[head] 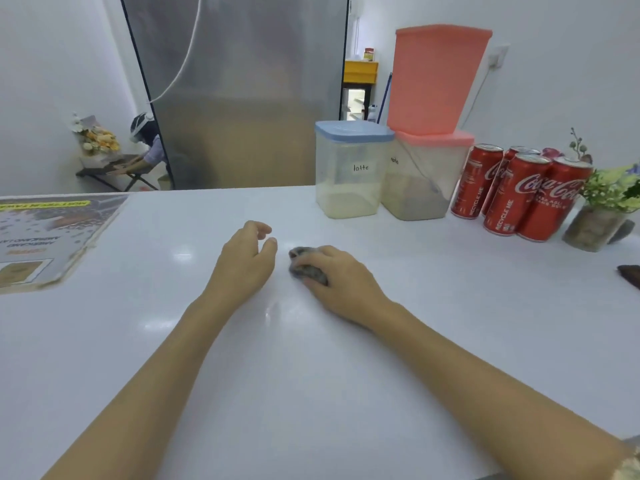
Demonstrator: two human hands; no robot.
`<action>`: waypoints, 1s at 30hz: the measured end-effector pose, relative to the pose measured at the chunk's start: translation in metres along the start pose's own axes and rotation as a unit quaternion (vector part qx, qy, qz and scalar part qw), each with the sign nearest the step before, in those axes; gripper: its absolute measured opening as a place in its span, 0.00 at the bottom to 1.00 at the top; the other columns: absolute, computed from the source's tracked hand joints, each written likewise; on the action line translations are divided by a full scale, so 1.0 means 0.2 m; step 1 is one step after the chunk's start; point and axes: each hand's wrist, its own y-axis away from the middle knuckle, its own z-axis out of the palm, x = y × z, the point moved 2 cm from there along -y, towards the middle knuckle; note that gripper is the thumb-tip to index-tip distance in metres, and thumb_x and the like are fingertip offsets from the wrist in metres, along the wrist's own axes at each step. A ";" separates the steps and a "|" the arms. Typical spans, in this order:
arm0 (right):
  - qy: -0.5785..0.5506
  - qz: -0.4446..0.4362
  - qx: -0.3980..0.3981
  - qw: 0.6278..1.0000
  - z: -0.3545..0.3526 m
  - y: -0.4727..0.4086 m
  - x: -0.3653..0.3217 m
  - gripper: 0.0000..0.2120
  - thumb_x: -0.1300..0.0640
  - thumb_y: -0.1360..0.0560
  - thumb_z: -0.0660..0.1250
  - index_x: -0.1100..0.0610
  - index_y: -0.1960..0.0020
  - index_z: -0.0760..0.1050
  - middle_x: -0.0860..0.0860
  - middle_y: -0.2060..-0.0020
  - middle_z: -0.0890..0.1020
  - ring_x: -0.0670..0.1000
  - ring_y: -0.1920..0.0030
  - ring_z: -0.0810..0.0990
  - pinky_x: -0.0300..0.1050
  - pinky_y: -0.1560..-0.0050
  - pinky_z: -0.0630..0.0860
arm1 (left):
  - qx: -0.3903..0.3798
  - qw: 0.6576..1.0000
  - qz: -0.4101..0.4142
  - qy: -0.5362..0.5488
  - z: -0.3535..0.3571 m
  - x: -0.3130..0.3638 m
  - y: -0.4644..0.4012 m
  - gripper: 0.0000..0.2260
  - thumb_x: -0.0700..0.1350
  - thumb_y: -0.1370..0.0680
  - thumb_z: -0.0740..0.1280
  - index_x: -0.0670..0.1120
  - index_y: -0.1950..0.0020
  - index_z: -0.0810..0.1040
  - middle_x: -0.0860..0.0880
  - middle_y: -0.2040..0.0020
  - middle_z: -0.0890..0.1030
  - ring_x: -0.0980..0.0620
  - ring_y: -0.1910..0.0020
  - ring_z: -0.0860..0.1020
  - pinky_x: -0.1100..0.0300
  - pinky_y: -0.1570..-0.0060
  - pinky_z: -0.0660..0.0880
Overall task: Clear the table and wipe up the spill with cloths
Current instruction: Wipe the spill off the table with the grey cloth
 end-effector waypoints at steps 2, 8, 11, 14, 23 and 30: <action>0.040 0.077 0.028 0.996 -0.12 -0.08 0.25 0.13 0.51 0.23 0.64 0.47 0.40 0.76 0.48 0.40 0.76 0.52 0.42 0.75 0.43 0.46 0.72 | -0.005 1.000 -0.006 -0.013 0.03 0.01 -0.04 0.14 0.47 0.19 0.57 0.46 0.35 0.70 0.50 0.35 0.73 0.53 0.46 0.71 0.60 0.47 0.65; 0.076 0.211 0.074 0.972 -0.30 -0.08 0.54 0.14 0.52 0.24 0.64 0.47 0.39 0.76 0.49 0.39 0.75 0.53 0.41 0.74 0.40 0.51 0.64 | -0.023 0.999 -0.010 -0.038 0.12 0.05 -0.13 0.13 0.47 0.19 0.57 0.47 0.36 0.70 0.50 0.36 0.73 0.53 0.48 0.71 0.60 0.48 0.66; 0.044 0.076 0.030 0.996 -0.26 0.00 0.39 0.14 0.52 0.25 0.65 0.45 0.40 0.76 0.45 0.40 0.76 0.49 0.42 0.75 0.39 0.49 0.67 | -0.036 0.999 -0.001 -0.040 0.19 0.10 -0.15 0.13 0.47 0.19 0.57 0.47 0.36 0.70 0.50 0.36 0.73 0.53 0.47 0.70 0.60 0.48 0.66; 0.008 0.027 -0.028 0.999 -0.25 -0.03 0.36 0.14 0.52 0.25 0.66 0.44 0.40 0.76 0.43 0.41 0.76 0.46 0.42 0.74 0.41 0.43 0.70 | -0.053 0.997 0.008 -0.049 0.27 0.15 -0.18 0.14 0.47 0.20 0.57 0.46 0.35 0.70 0.49 0.36 0.73 0.53 0.47 0.70 0.60 0.47 0.66; 0.081 0.111 0.044 0.990 -0.08 -0.37 0.41 0.13 0.55 0.23 0.59 0.50 0.40 0.75 0.50 0.42 0.77 0.56 0.43 0.74 0.47 0.47 0.68 | -0.084 0.993 0.008 -0.083 0.39 0.25 -0.36 0.14 0.46 0.20 0.56 0.44 0.36 0.69 0.47 0.37 0.73 0.50 0.44 0.71 0.60 0.49 0.66; 0.098 0.180 0.078 0.976 -0.30 -0.26 0.67 0.12 0.57 0.24 0.62 0.51 0.41 0.77 0.52 0.43 0.78 0.57 0.41 0.73 0.47 0.44 0.69 | -0.136 0.987 0.011 -0.089 0.48 0.30 -0.36 0.17 0.46 0.19 0.54 0.44 0.31 0.66 0.46 0.32 0.69 0.48 0.38 0.70 0.58 0.45 0.67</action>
